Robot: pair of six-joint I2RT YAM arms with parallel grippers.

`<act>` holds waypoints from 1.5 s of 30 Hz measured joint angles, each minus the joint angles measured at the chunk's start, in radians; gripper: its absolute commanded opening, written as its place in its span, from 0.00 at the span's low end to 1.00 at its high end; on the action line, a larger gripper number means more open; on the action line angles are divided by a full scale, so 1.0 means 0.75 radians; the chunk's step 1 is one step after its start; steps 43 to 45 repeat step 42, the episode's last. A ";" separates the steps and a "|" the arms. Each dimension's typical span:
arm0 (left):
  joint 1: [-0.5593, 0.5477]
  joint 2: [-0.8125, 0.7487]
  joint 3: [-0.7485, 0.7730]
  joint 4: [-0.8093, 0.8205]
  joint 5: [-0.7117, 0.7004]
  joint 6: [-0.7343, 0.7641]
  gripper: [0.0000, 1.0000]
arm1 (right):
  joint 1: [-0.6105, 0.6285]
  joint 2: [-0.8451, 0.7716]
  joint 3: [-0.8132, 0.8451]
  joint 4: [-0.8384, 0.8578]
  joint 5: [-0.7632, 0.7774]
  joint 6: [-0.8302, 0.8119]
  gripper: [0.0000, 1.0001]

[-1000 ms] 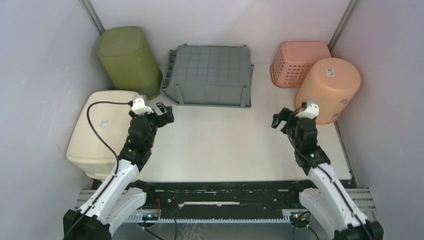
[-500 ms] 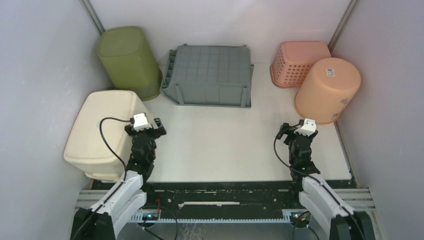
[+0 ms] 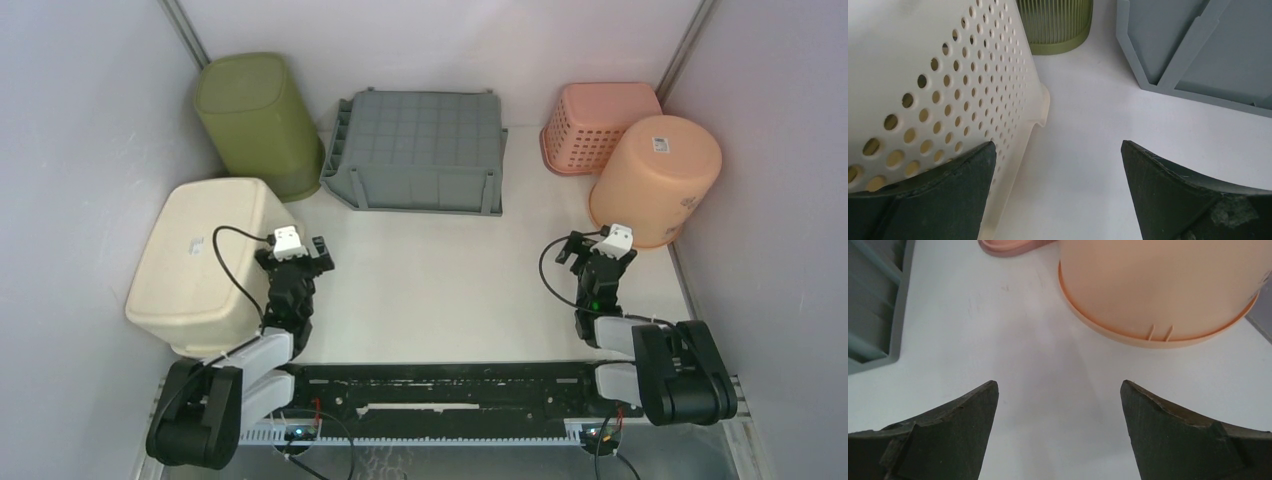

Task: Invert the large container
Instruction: Reset both arms

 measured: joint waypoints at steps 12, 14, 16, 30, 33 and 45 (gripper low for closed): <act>0.055 0.268 -0.016 0.403 0.072 0.052 1.00 | 0.059 0.095 -0.028 0.301 -0.022 -0.058 1.00; 0.066 0.298 -0.018 0.441 0.114 0.049 1.00 | 0.080 0.145 -0.030 0.310 -0.015 -0.074 1.00; 0.072 0.296 -0.016 0.435 0.139 0.049 1.00 | 0.078 0.153 -0.006 0.257 -0.032 -0.082 1.00; 0.092 0.299 -0.003 0.396 0.203 0.048 1.00 | 0.032 0.157 0.089 0.148 -0.099 -0.082 1.00; 0.092 0.299 -0.003 0.396 0.203 0.048 1.00 | 0.032 0.157 0.089 0.147 -0.103 -0.082 1.00; 0.093 0.299 -0.003 0.395 0.204 0.048 1.00 | 0.030 0.157 0.089 0.146 -0.111 -0.082 1.00</act>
